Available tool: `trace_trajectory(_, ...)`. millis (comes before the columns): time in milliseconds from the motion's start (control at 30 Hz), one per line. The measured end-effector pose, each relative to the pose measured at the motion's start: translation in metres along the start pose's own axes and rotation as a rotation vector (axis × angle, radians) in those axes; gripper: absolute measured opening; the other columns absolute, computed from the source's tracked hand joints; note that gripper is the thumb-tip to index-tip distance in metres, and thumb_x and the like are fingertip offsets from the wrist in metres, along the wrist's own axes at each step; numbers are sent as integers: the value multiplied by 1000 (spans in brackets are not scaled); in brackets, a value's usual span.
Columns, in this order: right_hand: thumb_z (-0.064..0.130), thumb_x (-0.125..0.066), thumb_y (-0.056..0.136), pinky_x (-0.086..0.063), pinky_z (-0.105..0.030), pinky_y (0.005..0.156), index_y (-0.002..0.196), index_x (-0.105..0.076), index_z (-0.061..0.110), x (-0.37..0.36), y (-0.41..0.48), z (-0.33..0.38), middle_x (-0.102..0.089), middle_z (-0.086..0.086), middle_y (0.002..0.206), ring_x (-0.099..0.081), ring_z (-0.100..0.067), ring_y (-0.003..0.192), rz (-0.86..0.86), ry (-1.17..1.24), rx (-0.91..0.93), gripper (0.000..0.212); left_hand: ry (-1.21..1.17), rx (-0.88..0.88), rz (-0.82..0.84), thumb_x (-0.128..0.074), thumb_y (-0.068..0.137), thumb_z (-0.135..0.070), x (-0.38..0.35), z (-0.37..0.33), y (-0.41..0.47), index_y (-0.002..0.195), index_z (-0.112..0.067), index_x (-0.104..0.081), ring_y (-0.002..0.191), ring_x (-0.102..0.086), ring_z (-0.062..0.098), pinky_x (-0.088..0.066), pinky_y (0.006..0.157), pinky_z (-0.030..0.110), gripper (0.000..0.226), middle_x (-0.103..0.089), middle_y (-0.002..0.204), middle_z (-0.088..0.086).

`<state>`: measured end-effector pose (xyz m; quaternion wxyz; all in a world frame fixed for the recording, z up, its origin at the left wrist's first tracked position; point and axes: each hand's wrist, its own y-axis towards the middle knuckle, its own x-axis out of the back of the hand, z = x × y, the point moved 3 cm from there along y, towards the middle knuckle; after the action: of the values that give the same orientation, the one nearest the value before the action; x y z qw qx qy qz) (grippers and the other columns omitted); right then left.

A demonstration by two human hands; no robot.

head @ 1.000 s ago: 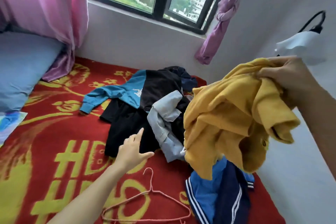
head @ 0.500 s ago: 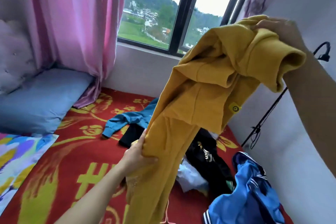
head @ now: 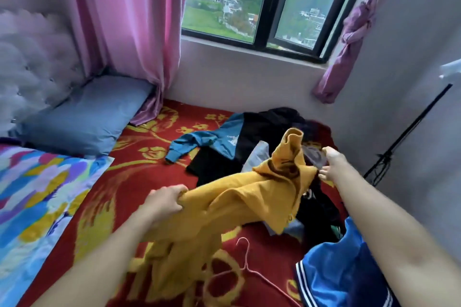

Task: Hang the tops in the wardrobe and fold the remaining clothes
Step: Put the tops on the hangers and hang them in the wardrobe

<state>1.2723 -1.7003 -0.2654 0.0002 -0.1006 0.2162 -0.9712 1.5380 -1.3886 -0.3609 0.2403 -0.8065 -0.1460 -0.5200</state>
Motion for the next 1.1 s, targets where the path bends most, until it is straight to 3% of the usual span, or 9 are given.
trace_trajectory(100, 17, -51, 92, -40, -42, 92, 124, -48, 7, -12, -25, -78, -47, -19, 134, -50, -34, 116, 79, -115, -107, 34, -38, 41, 272, -62, 83, -32, -82, 14, -14, 135, -28, -46, 109, -56, 12, -43, 91, 28, 55, -62, 117, -7)
trace_trajectory(167, 14, -52, 91, -42, -43, 92, 125, -47, 1, -17, -18, -115, -52, -21, 113, -51, -37, 112, 107, -250, -145, 36, -15, 83, 352, -61, 83, -36, -120, 20, -28, 130, -28, -51, 113, -53, 13, -43, 94, 27, 49, -59, 122, -5)
trace_trajectory(267, 10, -53, 90, -40, -31, 64, 83, -51, 2, -31, -19, -152, -45, -12, 78, -48, -23, 65, 142, -419, -127, 11, -58, 164, 388, -59, 83, -40, -144, 28, -41, 126, -27, -54, 116, -50, 13, -41, 94, 25, 45, -56, 126, -3)
trace_trajectory(467, 18, -49, 93, -35, -25, 58, 106, -56, 8, -83, -34, -215, -50, -8, 93, -43, -16, 67, 434, -768, -63, 18, -183, 321, 389, -52, 89, -41, -167, 53, -52, 128, -25, -52, 114, -54, 16, -44, 94, 34, 42, -59, 124, -3)
trace_trajectory(567, 17, -48, 92, -32, -26, 63, 85, -51, 12, -114, -49, -246, -44, -3, 76, -40, -14, 63, 607, -901, -43, 10, -248, 398, 350, -51, 89, -38, -176, 66, -62, 128, -25, -52, 113, -55, 15, -44, 92, 31, 41, -60, 123, -3)
trace_trajectory(700, 22, -52, 93, -42, -25, 84, 127, -51, 10, -165, -63, -288, -56, -6, 122, -53, -21, 110, 767, -1066, 30, 36, -406, 525, 267, -53, 91, -35, -186, 93, -74, 123, -25, -57, 114, -55, 17, -44, 93, 31, 34, -60, 123, -2)
trace_trajectory(867, 37, -54, 93, -45, -36, 98, 133, -45, 13, -235, -84, -343, -47, -7, 136, -47, -24, 122, 874, -1311, 255, 48, -464, 697, 221, -54, 93, -31, -207, 140, -98, 124, -23, -56, 114, -54, 14, -42, 90, 26, 32, -60, 122, -1)
trace_trajectory(1033, 38, -48, 95, -26, -42, 111, 149, -16, 18, -282, -87, -373, -12, -6, 157, -13, -26, 143, 802, -1481, 596, 66, -528, 782, 176, -56, 92, -24, -233, 170, -107, 123, -16, -58, 107, -56, 15, -43, 93, 27, 31, -63, 115, 3)
trace_trajectory(1100, 30, -47, 97, -22, -45, 111, 149, -15, 20, -284, -80, -381, -25, -7, 153, -20, -28, 141, 798, -1589, 631, 61, -528, 770, 166, -54, 93, -24, -240, 171, -103, 126, -16, -56, 108, -56, 14, -42, 93, 26, 33, -62, 116, 1)
